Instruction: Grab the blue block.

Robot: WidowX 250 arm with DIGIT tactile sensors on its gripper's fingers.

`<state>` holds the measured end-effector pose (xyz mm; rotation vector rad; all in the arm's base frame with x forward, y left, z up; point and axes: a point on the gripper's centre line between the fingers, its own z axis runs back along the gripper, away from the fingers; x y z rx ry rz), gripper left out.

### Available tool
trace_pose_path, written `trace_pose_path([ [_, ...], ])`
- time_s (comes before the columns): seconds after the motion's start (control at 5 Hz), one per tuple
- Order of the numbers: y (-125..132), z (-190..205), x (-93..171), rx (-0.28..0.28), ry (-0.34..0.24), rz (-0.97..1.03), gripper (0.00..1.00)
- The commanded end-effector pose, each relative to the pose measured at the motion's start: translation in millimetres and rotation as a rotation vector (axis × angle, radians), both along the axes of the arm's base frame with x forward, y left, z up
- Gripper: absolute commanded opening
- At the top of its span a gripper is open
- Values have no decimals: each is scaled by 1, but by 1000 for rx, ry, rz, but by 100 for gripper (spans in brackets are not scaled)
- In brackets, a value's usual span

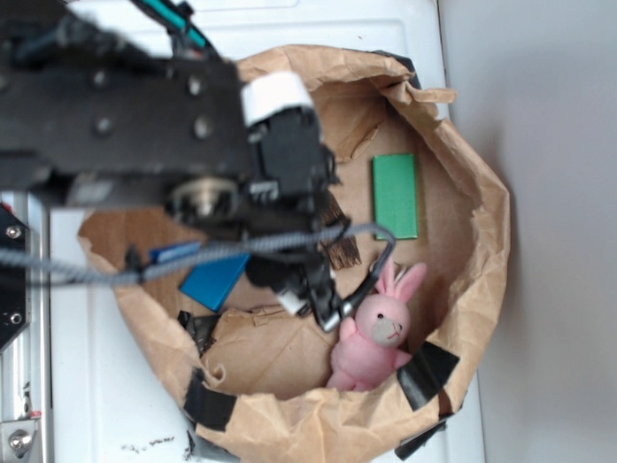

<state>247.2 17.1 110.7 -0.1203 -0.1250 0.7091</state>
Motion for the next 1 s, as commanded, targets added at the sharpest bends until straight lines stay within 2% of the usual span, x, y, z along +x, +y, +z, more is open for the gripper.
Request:
trace_pose_path([
  [0.0, 26, -22, 1, 14, -31, -26, 100],
  [0.4, 35, -45, 1, 14, -2, 30, 100],
  [0.6, 29, -52, -12, 38, -2, 9, 100],
  [0.8, 26, -55, -15, 39, 30, 11, 100],
])
